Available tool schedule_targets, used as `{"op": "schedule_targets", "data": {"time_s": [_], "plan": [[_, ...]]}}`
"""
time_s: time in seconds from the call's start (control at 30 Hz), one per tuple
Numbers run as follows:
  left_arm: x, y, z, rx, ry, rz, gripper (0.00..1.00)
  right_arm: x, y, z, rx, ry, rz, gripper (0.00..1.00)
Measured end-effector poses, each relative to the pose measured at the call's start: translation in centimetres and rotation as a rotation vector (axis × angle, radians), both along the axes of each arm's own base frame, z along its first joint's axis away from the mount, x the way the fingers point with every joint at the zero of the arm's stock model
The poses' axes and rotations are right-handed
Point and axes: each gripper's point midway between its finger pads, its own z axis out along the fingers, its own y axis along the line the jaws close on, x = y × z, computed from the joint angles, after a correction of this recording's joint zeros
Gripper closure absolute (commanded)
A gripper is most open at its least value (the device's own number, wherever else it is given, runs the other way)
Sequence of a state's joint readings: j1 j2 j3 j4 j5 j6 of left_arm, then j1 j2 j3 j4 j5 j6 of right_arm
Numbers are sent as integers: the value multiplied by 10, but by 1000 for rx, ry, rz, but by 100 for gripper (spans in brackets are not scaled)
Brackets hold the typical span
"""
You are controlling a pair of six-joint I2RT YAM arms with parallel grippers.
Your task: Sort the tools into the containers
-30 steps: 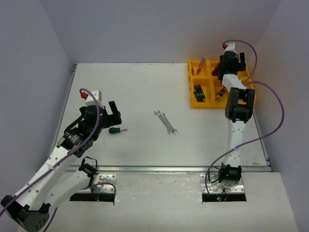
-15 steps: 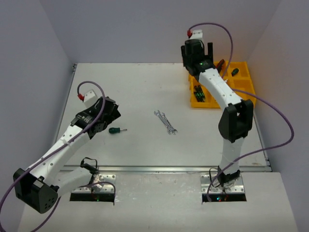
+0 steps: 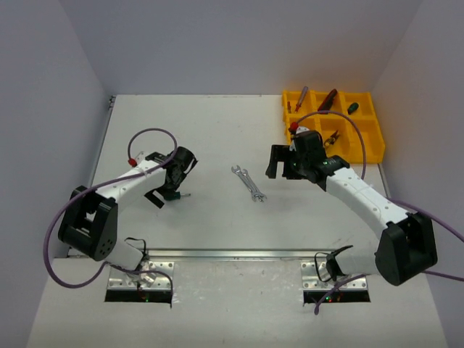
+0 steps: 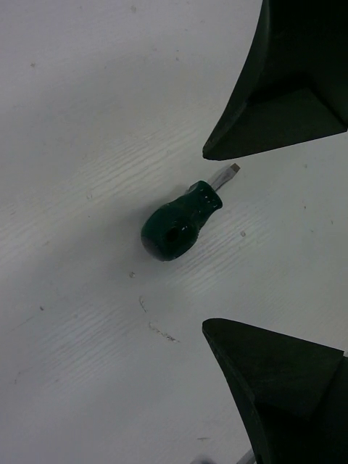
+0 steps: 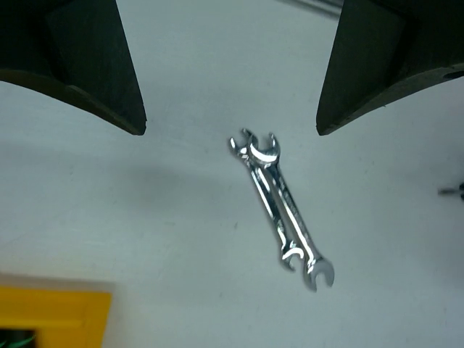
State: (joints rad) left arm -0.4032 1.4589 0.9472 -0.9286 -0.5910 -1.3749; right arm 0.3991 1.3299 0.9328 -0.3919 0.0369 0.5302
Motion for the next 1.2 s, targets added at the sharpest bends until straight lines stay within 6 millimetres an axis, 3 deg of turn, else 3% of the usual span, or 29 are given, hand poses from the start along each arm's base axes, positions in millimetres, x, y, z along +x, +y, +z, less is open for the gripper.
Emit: {"op": "schedule_targets", "data": {"time_s": [0.13,0.3,0.47,0.53,0.7,0.83,0.9,0.97,1.07,1.13,1.2], "plan": [[5,1,-17,16,37,52,21,-35,17,-10,103,48,88,1],[9,3,-44,42,90,83,36,-46,30,-2,168,33,155,1],[16,4,-62,52,105,94,78,-53,38,12,208,-3,206,1],[21,3,-62,41,89,89,100,-55,39,17,217,-17,219,1],[17,-1,-58,-7,36,21,100,-63,55,30,301,-46,304,1],[15,-32,-30,-102,-115,-166,100,-83,85,34,465,-31,458,1],[16,-69,-9,-188,-239,-346,100,-95,99,28,518,10,512,2],[14,-113,21,-310,-392,-528,100,-103,120,24,554,44,567,5],[7,-162,73,-469,-582,-729,100,-120,149,16,615,106,640,16],[8,-184,104,-545,-691,-814,100,-127,160,13,641,125,657,23],[7,-197,121,-592,-750,-869,100,-125,165,14,655,119,652,26]]}}
